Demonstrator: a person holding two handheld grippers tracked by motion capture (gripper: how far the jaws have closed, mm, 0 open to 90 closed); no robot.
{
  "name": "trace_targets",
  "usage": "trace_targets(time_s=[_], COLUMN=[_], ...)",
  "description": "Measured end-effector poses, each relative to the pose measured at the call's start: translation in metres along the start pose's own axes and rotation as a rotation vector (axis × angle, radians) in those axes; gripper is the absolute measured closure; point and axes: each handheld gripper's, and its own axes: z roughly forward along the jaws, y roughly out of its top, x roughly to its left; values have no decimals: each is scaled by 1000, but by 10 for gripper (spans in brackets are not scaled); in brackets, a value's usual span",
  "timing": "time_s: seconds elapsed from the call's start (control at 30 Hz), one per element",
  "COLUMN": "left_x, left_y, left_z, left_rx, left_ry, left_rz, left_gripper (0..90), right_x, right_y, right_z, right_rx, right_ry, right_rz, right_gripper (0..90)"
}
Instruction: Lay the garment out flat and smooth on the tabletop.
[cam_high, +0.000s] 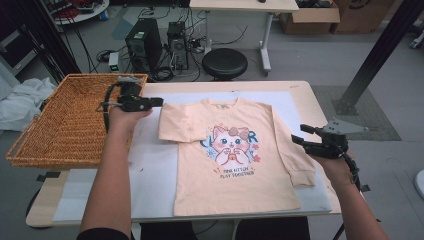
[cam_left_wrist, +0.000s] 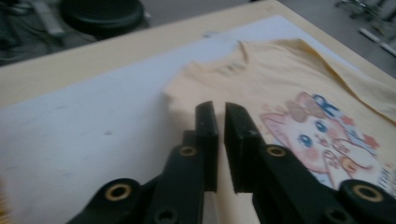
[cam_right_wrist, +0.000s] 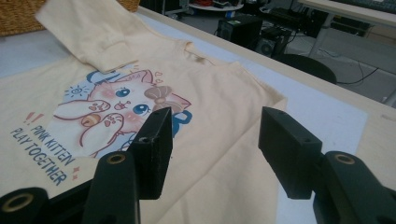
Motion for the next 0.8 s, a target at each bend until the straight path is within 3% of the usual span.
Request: trace_targets(time_s=[0.03, 0.13, 0.3, 0.43, 0.5, 0.63, 0.8], left_x=[3, 4, -19, -39, -45, -59, -68], left_y=[1, 1, -1, -14, -23, -46, -69], left_z=[-5, -16, -6, 15, 26, 58, 86], left_rx=[-1, -26, -24, -29, -26, 59, 144], left_ry=[27, 29, -55, -139, -173, -212, -215], left_rz=[-10, -6, 66, 86, 72, 74, 82], left_gripper=[700, 717, 700, 664, 653, 643, 655], right_x=[2, 6, 8, 12, 14, 18, 22], right_y=[2, 5, 8, 10, 10, 10, 6], right_z=[0, 1, 1, 0, -2, -7, -14], right_rx=[-4, -7, -12, -16, -12, -4, -5], right_ry=[4, 11, 10, 15, 15, 10, 4], right_rz=[-2, -13, -13, -16, -23, -41, -48], right_gripper=[449, 450, 450, 450, 449, 449, 449])
